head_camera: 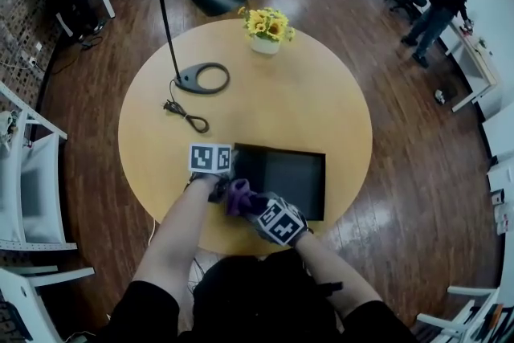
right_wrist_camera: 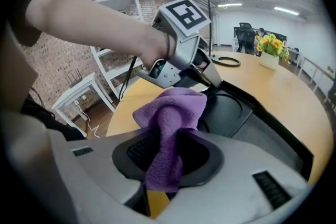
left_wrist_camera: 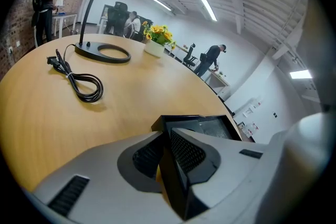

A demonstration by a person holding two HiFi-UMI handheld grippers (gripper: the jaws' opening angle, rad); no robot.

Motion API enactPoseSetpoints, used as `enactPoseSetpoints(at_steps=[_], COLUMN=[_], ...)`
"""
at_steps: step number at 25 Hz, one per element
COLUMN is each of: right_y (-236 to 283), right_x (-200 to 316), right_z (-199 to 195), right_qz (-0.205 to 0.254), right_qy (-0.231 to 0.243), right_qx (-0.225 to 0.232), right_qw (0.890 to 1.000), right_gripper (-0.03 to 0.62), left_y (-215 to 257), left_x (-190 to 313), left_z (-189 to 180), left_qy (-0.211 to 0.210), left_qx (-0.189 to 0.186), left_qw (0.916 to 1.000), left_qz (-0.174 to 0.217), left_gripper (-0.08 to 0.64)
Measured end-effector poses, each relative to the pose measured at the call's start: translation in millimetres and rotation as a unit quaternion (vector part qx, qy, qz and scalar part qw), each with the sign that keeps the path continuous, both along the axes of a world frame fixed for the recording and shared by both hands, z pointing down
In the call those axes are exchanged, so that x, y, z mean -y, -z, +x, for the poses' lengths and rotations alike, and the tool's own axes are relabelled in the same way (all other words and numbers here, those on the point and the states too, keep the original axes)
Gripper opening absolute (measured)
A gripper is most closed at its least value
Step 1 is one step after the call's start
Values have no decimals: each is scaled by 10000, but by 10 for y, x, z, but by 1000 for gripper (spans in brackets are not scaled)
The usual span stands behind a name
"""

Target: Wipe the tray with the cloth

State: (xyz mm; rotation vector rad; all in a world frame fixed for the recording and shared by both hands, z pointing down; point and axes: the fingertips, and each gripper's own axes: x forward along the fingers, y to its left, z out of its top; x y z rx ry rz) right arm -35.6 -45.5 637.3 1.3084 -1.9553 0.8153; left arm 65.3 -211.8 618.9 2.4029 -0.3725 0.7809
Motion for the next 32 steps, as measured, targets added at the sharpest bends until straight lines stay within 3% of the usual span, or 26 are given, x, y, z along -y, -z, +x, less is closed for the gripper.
enactPoseSetpoints(at_steps=[6, 11, 13, 16, 19, 21, 23, 29, 32], right_y=[47, -81, -77, -19, 20, 14, -24, -12, -63], right_x=[-275, -486, -483, -417, -293, -173, -36, 498, 536], right_z=[246, 494, 511, 582, 900, 1136, 1279, 1303, 1301], right_qz=[218, 229, 233, 338, 391, 311, 111, -428, -620], right_qy=[121, -632, -666, -732, -1378, -1914, -2293, -2646, -2739], right_qx=[-458, 29, 47, -76, -87, 0, 38, -140, -79], right_qw=[9986, 9977, 9975, 9967, 9897, 9810, 9733, 9633, 9597], right_gripper=[110, 110, 110, 110, 110, 110, 110, 110, 110], left_y=[12, -19, -21, 6, 74, 98, 83, -110, -140], left_x=[16, 33, 40, 24, -125, -280, -417, -685, -660], left_z=[-23, -39, -45, -66, -106, -146, -208, -324, -352], left_qy=[15, 108, 132, 112, -194, -442, -594, -1120, -915], left_qx=[19, -7, -29, -95, -126, -72, 67, 610, 456], left_qw=[10000, 9998, 9998, 9999, 9994, 9985, 9972, 9881, 9935], left_qz=[34, -154, -166, 65, 271, 318, 453, 854, 500], left_gripper=[46, 46, 46, 48, 96, 166, 187, 177, 172])
